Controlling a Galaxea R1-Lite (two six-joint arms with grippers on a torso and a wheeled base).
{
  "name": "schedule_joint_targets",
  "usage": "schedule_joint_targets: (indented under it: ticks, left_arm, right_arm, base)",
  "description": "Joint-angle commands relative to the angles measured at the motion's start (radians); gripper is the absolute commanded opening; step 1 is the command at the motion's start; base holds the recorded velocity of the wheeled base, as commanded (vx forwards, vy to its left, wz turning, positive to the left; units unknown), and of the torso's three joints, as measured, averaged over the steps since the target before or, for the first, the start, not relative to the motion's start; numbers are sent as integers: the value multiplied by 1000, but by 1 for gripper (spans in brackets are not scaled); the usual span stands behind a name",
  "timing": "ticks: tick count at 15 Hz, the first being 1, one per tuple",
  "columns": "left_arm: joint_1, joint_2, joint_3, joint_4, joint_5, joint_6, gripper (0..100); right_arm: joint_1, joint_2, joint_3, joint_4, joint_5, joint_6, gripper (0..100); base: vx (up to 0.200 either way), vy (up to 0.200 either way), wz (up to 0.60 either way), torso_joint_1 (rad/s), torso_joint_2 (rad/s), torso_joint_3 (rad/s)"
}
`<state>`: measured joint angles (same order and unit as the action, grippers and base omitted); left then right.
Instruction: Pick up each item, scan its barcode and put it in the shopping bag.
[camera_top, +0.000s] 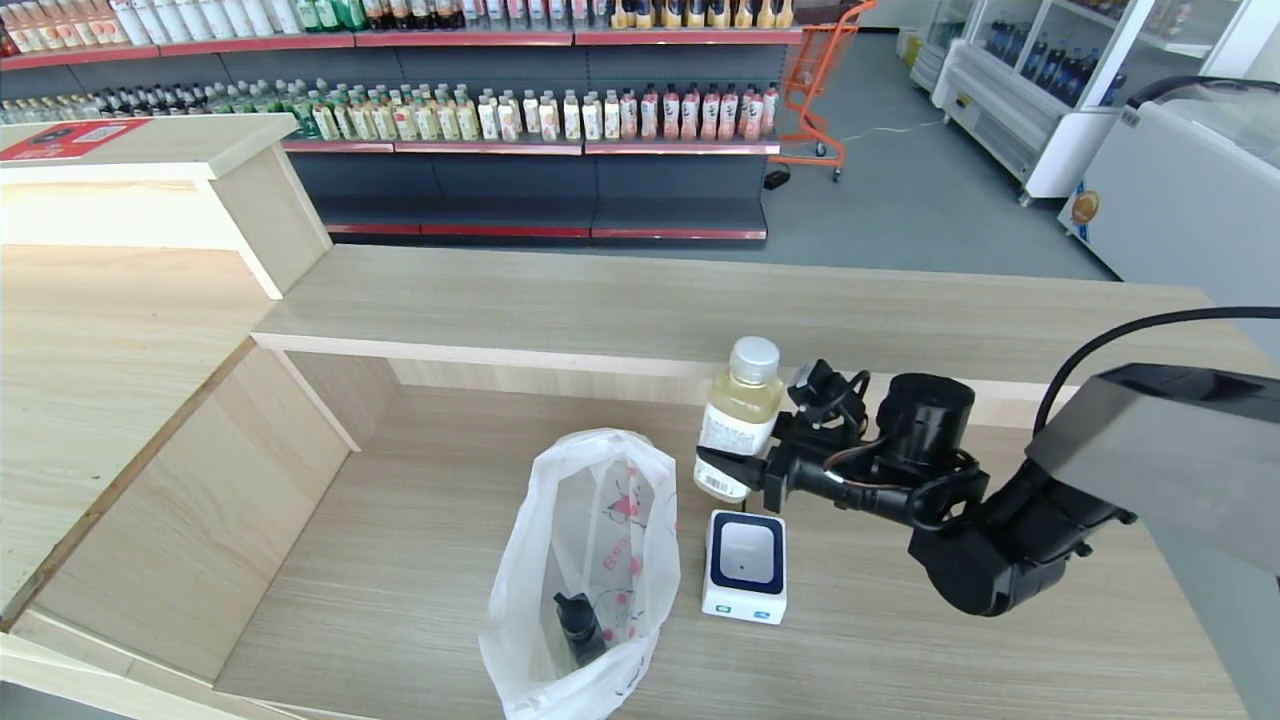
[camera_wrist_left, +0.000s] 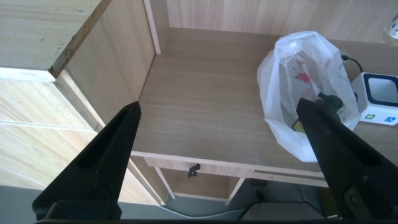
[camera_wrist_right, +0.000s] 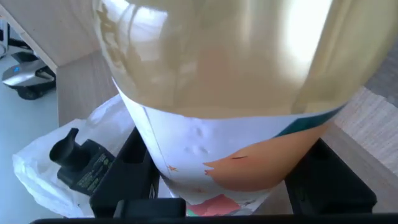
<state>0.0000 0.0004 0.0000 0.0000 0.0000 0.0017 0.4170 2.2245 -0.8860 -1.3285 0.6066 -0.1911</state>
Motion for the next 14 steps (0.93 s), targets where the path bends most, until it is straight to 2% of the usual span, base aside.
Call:
schedule_joint_targets:
  ticks: [1,4,8,14]
  left_arm:
    - [0,0,0,0,0,0,100]
    - [0,0,0,0,0,0,100]
    - [0,1,0,0,0,0,100]
    - [0,0,0,0,0,0,100]
  right_arm:
    - [68,132,-107,5,-8,39,0]
    - [101,198,-160,68,-4,56,0]
    - [183,305,-357,212,-13,47,0]
    - [247,437,-492,216,-128,-84,0]
  base:
    - [0,0,0,0,0,0]
    - [0,0,0,0,0,0]
    - [0,0,0,0,0,0]
    - [0,0,0,0,0,0]
